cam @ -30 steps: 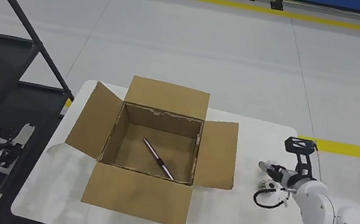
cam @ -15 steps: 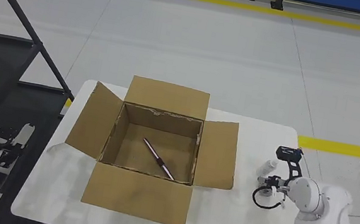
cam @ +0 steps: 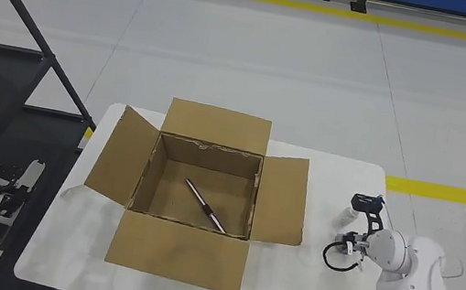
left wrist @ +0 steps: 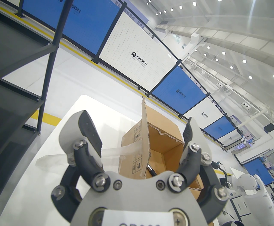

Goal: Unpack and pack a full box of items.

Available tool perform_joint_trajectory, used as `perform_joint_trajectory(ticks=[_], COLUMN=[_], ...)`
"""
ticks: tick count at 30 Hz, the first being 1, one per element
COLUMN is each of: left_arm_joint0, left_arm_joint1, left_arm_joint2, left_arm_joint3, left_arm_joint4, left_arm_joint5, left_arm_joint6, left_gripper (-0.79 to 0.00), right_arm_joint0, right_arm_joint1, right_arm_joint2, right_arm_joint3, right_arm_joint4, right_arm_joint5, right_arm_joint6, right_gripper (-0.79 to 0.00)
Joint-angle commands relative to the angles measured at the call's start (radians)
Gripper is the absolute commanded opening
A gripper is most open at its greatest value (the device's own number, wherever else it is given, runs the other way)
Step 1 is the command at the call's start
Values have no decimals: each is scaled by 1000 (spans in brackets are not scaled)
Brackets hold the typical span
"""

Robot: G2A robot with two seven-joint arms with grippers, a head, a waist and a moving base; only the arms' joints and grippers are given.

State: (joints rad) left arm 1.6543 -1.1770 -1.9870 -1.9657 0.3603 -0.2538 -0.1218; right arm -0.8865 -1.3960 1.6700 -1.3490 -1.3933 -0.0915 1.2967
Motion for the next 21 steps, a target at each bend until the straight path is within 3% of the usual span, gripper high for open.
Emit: perform_joint_trajectory(ticks=[1,5,9,16,21], left_arm_joint0=[0,0,0,0,0], left_arm_joint1=[0,0,0,0,0], left_arm_joint2=[0,0,0,0,0], left_arm_joint3=[0,0,0,0,0], left_arm_joint4=[0,0,0,0,0], left_arm_joint5=[0,0,0,0,0], left_arm_joint6=[0,0,0,0,0], left_gripper=[0,0,0,0,0], right_arm_joint0=[5,6,-15,-112,-181], right_arm_joint1=[3,7,12,11,9], right_arm_joint2=[-3,-2,5,23,1], right_arm_joint3=[9,-6,-96,-461,-656], right_arm_joint4=[4,16,35,138,265], right_arm_joint5=[3,13,23,102,100], right_arm_joint6=[1,-13,-27,-100,-151], right_gripper=[-653,-785,-785,-785,-785])
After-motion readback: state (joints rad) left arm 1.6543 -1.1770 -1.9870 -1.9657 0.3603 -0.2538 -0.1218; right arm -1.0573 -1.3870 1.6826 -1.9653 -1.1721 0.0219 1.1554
